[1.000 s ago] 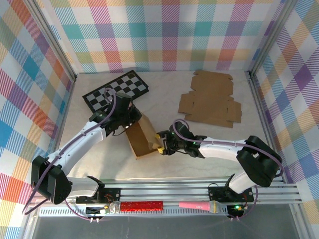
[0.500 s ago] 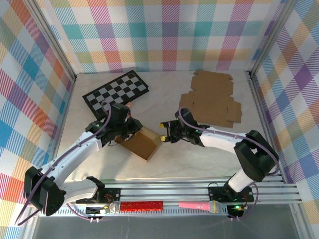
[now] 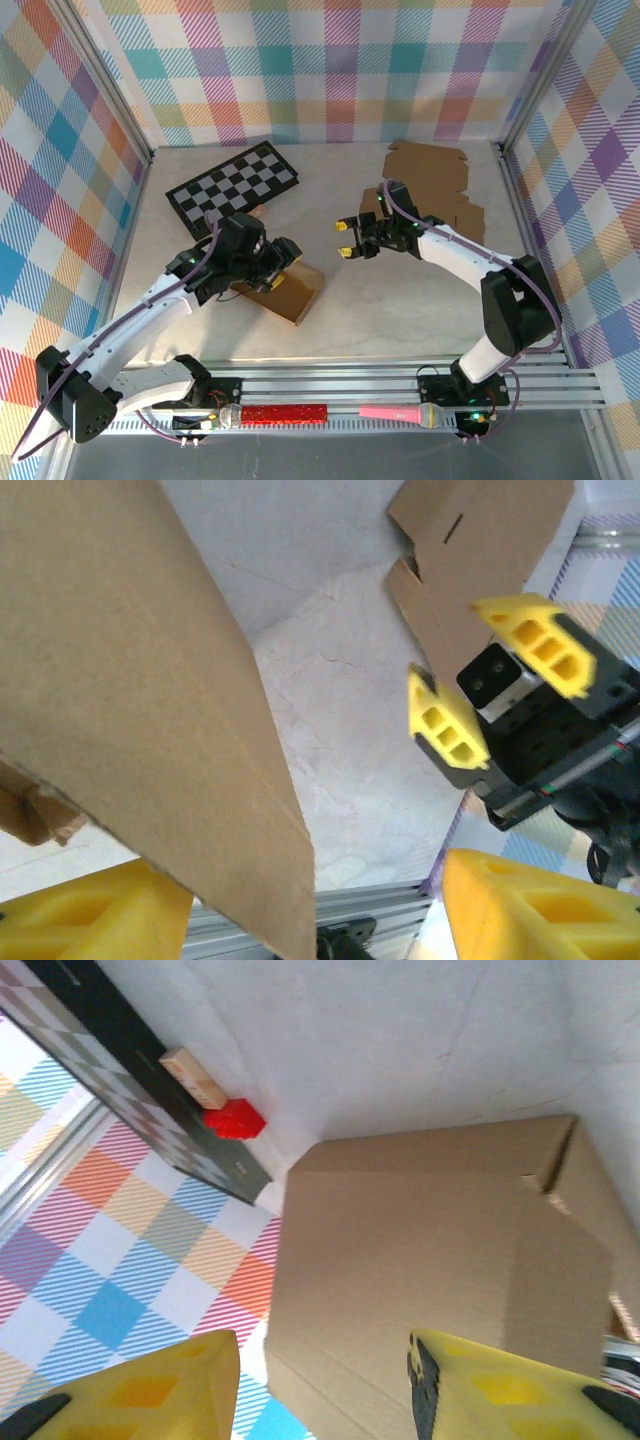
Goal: Fold the paper box
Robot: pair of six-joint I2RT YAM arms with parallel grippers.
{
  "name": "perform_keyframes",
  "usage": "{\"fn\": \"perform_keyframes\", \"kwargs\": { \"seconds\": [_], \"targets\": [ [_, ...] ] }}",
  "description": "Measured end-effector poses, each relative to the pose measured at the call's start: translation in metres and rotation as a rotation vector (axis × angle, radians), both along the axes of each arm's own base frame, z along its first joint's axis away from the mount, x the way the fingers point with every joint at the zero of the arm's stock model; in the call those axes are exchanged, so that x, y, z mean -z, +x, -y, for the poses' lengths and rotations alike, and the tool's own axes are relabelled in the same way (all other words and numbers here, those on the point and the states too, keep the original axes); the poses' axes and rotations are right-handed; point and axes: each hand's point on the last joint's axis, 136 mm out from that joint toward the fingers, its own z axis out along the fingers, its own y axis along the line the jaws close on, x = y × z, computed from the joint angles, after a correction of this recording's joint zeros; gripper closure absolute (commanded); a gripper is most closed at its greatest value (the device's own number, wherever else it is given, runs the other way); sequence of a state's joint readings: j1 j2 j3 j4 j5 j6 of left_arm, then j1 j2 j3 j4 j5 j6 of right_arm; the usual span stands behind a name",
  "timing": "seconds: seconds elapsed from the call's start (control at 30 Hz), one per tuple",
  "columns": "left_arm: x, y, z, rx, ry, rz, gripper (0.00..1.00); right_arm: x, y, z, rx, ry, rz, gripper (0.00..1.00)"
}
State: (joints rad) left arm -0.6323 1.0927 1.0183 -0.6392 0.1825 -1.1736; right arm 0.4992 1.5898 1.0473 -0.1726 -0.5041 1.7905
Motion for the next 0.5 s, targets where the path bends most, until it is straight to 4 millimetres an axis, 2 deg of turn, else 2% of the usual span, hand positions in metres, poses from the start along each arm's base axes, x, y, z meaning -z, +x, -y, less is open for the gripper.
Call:
{"fn": "perform_keyframes", "kwargs": {
  "seconds": [0.07, 0.17, 0.2, 0.23, 0.3, 0.37, 0.4, 0.47, 0.5],
  "targets": [
    [-0.019, 0.007, -0.013, -0.011, 0.029, 0.039, 0.30, 0.004, -0.010, 0.002, -0.023, -0.021, -0.019, 0.49],
    [-0.051, 0.026, -0.047, -0.061, 0.102, 0.127, 0.27, 0.006, -0.025, 0.005, -0.039, -0.033, -0.033, 0.39],
    [-0.058, 0.032, -0.061, -0.083, 0.136, 0.154, 0.22, 0.006, -0.032, 0.006, -0.044, -0.034, -0.038, 0.35],
    [-0.063, 0.038, -0.076, -0.110, 0.180, 0.175, 0.18, 0.006, -0.038, 0.005, -0.050, -0.035, -0.041, 0.32],
    [-0.062, 0.050, -0.109, -0.179, 0.272, 0.191, 0.22, 0.007, -0.051, 0.002, -0.066, -0.037, -0.047, 0.29],
    [-0.045, 0.058, -0.142, -0.254, 0.344, 0.158, 0.34, 0.009, -0.063, -0.004, -0.083, -0.042, -0.053, 0.29],
    [-0.027, 0.061, -0.159, -0.293, 0.374, 0.119, 0.40, 0.012, -0.068, -0.006, -0.088, -0.048, -0.058, 0.29],
    [0.019, 0.062, -0.186, -0.342, 0.414, 0.015, 0.54, 0.019, -0.076, -0.010, -0.096, -0.052, -0.075, 0.28],
    [0.049, 0.060, -0.196, -0.358, 0.427, -0.061, 0.62, 0.023, -0.079, -0.010, -0.096, -0.055, -0.084, 0.26]
  ]
}}
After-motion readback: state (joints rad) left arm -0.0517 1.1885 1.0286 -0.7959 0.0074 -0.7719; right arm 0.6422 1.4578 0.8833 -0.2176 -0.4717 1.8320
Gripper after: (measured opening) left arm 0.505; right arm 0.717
